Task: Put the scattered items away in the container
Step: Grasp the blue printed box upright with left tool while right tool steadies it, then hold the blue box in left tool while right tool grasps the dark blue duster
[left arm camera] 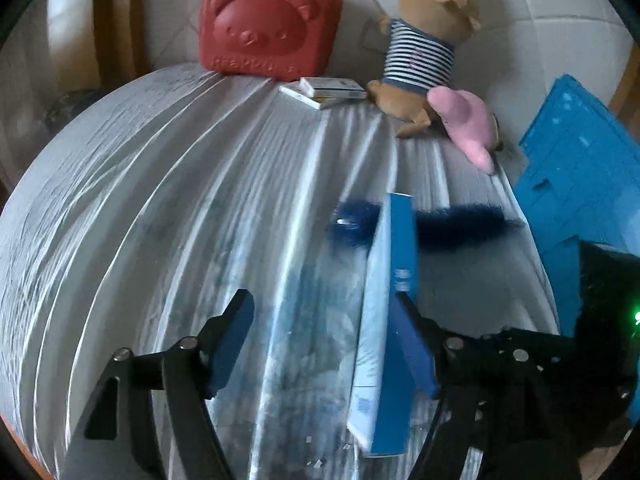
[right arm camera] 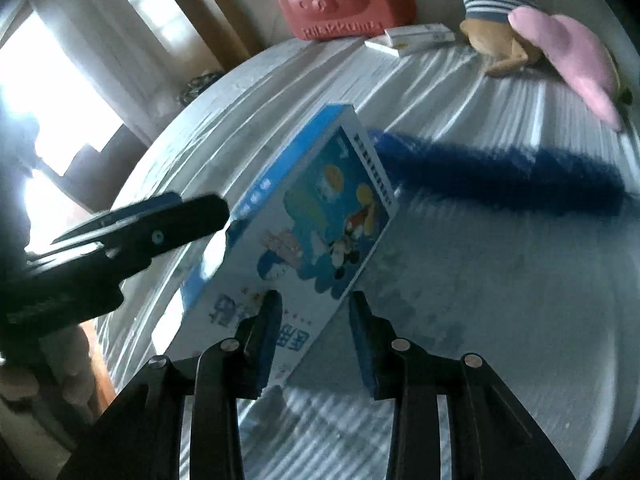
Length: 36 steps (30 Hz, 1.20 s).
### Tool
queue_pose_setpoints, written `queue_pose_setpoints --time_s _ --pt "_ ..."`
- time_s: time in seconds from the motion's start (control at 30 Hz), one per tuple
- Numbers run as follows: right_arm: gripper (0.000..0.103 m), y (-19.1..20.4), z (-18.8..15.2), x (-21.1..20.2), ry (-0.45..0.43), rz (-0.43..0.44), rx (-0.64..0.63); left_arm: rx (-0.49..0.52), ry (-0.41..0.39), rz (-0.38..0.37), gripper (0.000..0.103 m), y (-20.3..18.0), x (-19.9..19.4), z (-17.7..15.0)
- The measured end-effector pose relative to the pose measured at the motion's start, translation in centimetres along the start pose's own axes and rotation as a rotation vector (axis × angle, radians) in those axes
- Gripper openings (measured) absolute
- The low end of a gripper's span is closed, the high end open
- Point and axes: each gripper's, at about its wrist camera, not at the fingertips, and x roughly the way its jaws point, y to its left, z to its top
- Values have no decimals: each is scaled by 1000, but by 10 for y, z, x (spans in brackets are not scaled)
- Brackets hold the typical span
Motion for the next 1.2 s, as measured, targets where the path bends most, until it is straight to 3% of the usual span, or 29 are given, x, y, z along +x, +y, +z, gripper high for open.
queue_pose_setpoints --time_s 0.3,0.37,0.43,0.47,0.53,0.6,0.73,0.87,0.97,1.1,1.13,1.2 --pt "35 -13 -16 -2 11 -1 63 102 66 -31 70 -36 18 -13" --pt "36 -17 -18 -3 14 -15 69 139 67 2 56 -43 21 -18" --pt "36 -23 -21 -4 17 -37 77 159 83 4 25 -47 24 -22" --pt "37 -26 -21 -4 15 -50 80 175 91 9 20 -49 25 -24" --pt "51 -31 -20 -6 7 -82 83 187 81 20 19 -52 24 -27" --pt "74 -36 -18 -10 -1 -108 82 161 58 39 19 -47 18 -26" --pt "76 -48 0 -18 -33 -156 56 108 4 97 19 -27 4 -20" --pt "76 -71 28 -20 -55 -239 23 46 18 128 19 -5 6 -21" --pt "74 -91 43 -16 -49 -334 -21 15 37 101 19 -8 16 -31" --pt "75 -115 58 -4 -17 -466 -128 16 13 133 19 -22 25 -30" --pt "76 -122 59 -2 -10 -487 -158 13 10 140 19 -24 27 -29" --pt "92 -132 60 0 -13 -530 -225 8 6 154 19 -28 32 -28"
